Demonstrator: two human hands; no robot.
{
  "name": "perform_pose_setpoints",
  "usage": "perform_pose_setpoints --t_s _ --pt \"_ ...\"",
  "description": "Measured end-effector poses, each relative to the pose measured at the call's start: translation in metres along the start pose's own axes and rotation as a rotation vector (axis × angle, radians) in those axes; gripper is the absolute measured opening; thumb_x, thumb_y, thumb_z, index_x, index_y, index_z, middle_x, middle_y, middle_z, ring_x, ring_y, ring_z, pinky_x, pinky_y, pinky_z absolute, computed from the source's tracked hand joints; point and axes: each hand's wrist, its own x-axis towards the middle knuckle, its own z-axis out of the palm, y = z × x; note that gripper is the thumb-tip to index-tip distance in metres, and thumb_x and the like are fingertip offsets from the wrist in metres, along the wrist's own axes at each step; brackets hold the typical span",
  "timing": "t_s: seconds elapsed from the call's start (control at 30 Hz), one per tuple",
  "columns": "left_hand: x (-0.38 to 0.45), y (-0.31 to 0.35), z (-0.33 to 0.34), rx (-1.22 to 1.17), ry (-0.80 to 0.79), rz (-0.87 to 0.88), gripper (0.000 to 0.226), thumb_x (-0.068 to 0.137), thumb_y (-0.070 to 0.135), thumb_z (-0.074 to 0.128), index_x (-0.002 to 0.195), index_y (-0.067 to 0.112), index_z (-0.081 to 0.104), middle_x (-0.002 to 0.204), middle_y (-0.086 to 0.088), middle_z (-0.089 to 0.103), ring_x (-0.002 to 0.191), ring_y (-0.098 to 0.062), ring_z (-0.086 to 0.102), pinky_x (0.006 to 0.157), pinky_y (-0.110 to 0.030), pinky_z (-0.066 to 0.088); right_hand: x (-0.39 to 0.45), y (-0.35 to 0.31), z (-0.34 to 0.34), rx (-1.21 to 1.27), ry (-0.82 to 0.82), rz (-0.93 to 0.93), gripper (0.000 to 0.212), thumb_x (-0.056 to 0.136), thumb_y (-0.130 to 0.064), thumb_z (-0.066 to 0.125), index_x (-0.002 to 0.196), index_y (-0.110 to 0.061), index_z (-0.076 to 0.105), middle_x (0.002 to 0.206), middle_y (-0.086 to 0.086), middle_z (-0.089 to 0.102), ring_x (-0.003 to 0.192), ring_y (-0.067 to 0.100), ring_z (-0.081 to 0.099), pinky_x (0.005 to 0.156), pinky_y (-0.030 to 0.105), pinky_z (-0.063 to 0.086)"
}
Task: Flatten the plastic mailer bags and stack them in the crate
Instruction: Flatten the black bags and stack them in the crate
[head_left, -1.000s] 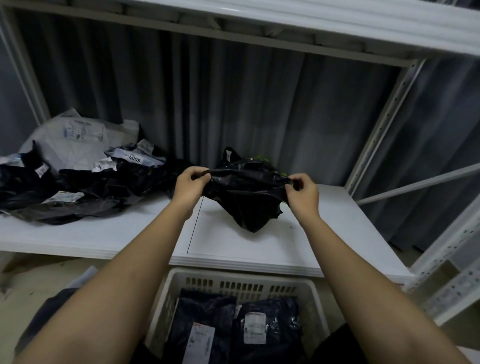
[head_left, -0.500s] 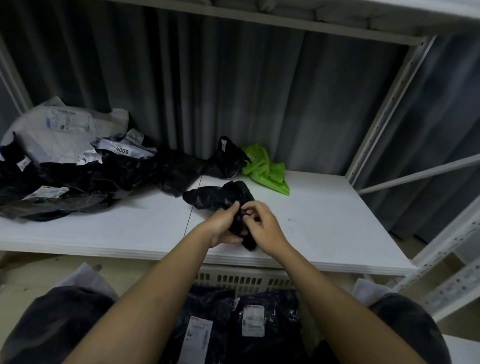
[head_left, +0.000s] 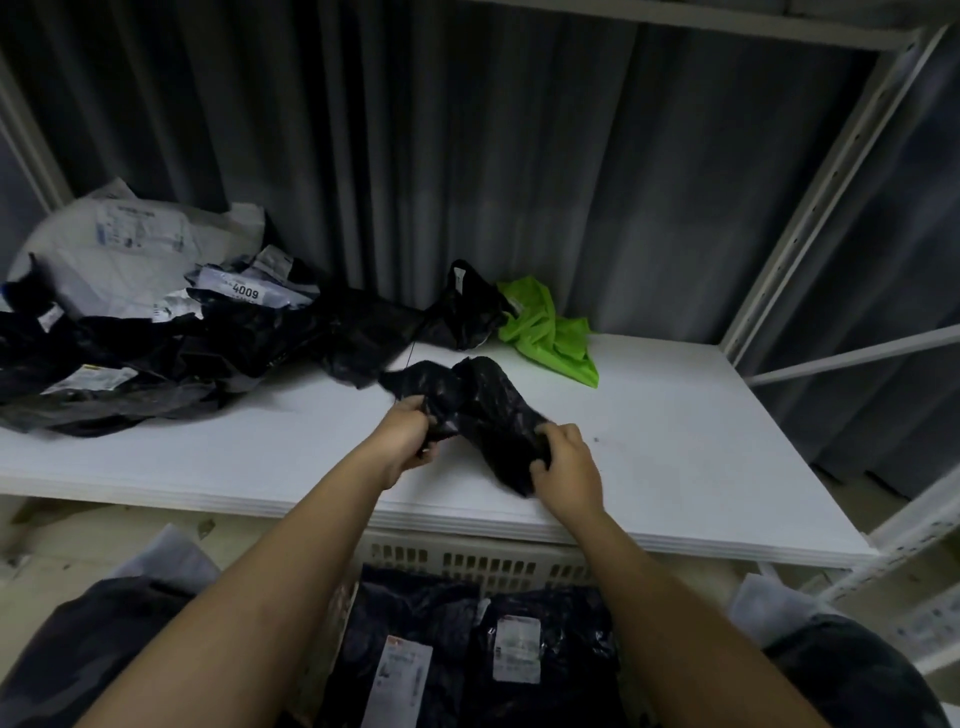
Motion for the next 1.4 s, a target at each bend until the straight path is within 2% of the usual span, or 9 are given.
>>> perform_pose_setpoints --t_s 0.13,0.33,0.4,0.53,0.67,0.83,0.93,1.03,1.4 --pt "0.019 0.001 -0.026 0.136 0.143 0.120 0.030 0.097 0.002 0.037 0.114 0.019 0.055 0.080 0.001 0.055 0.068 -0.012 0.045 0.061 -0.025 0.036 0.018 0.005 -0.018 -0.069 0.132 -0.019 0.024 0.083 0.001 0.054 0.105 -0.005 0.062 0.107 0.014 0.054 0.099 0.033 0.052 0.070 0.035 0.040" --pt "0.046 -0.006 -0.039 0.329 0.374 0.315 0.030 0.097 0.002 0.038 0.119 0.010 0.056 0.112 -0.012 0.061 0.109 -0.032 0.056 0.091 -0.034 0.042 0.039 -0.010 -0.054 -0.256 0.532 -0.349 0.021 0.071 -0.007 0.058 0.092 -0.009 0.064 0.087 0.012 0.055 0.081 0.031 0.049 0.067 0.037 0.042" --pt "0.045 -0.016 -0.041 0.497 0.401 0.257 0.030 0.097 0.006 0.038 0.123 0.009 0.054 0.117 -0.015 0.060 0.110 -0.034 0.054 0.088 -0.034 0.040 0.032 -0.006 -0.048 -0.331 0.356 -0.408 0.021 0.070 -0.012 0.057 0.091 -0.011 0.061 0.091 0.011 0.053 0.085 0.031 0.048 0.067 0.037 0.041" --pt "0.046 -0.050 -0.046 0.900 0.263 -0.007 0.027 0.093 0.015 0.046 0.118 0.003 0.050 0.123 -0.021 0.056 0.111 -0.038 0.053 0.090 -0.039 0.043 0.011 0.017 -0.024 -0.379 -0.618 -0.213 0.023 0.089 -0.041 0.060 0.094 -0.019 0.058 0.100 0.003 0.050 0.088 0.022 0.052 0.072 0.030 0.040" --pt "0.044 -0.053 -0.036 1.046 0.356 -0.081 0.046 0.093 0.023 0.048 0.136 0.012 0.037 0.140 -0.017 0.037 0.130 -0.035 0.033 0.104 -0.043 0.031 0.007 0.018 -0.013 -0.207 -0.187 -0.246 0.036 0.095 -0.044 0.051 0.072 -0.017 0.058 0.079 -0.001 0.048 0.078 0.019 0.049 0.064 0.028 0.031" --pt "0.062 -0.041 -0.008 0.964 0.397 0.211 0.047 0.097 0.022 0.040 0.143 0.015 0.035 0.151 -0.011 0.027 0.138 -0.031 0.022 0.110 -0.044 0.021 0.041 -0.010 0.005 -0.116 0.118 -0.319 0.043 0.091 -0.038 0.035 0.102 -0.012 0.068 0.107 0.007 0.059 0.102 0.030 0.053 0.085 0.040 0.044" --pt "0.079 -0.038 0.009 0.962 0.301 0.345 0.046 0.101 0.024 0.034 0.146 0.017 0.032 0.156 -0.007 0.021 0.143 -0.026 0.015 0.114 -0.043 0.017 0.063 -0.038 0.022 -0.202 -0.002 -0.264 0.050 0.096 -0.037 0.027 0.137 -0.020 0.048 0.149 0.010 0.036 0.138 0.032 0.027 0.113 0.049 0.022" --pt "0.104 -0.042 0.018 1.010 0.200 0.409 0.049 0.102 0.032 0.025 0.150 0.018 0.025 0.159 -0.003 0.014 0.147 -0.023 0.006 0.118 -0.042 0.013 0.081 -0.049 0.044 -0.288 -0.132 -0.252 0.056 0.097 -0.043 0.017 0.151 -0.031 0.021 0.161 0.001 0.005 0.147 0.028 -0.004 0.117 0.049 -0.005" --pt "0.141 -0.075 0.036 1.191 -0.055 0.297 0.054 0.102 0.047 0.012 0.152 0.034 -0.002 0.160 0.006 -0.013 0.145 -0.017 -0.019 0.115 -0.045 -0.013 0.087 0.007 0.101 -0.409 -0.298 -0.123 0.088 0.065 -0.063 -0.010 0.150 -0.044 0.000 0.160 0.001 -0.017 0.145 0.037 -0.013 0.112 0.059 -0.010"
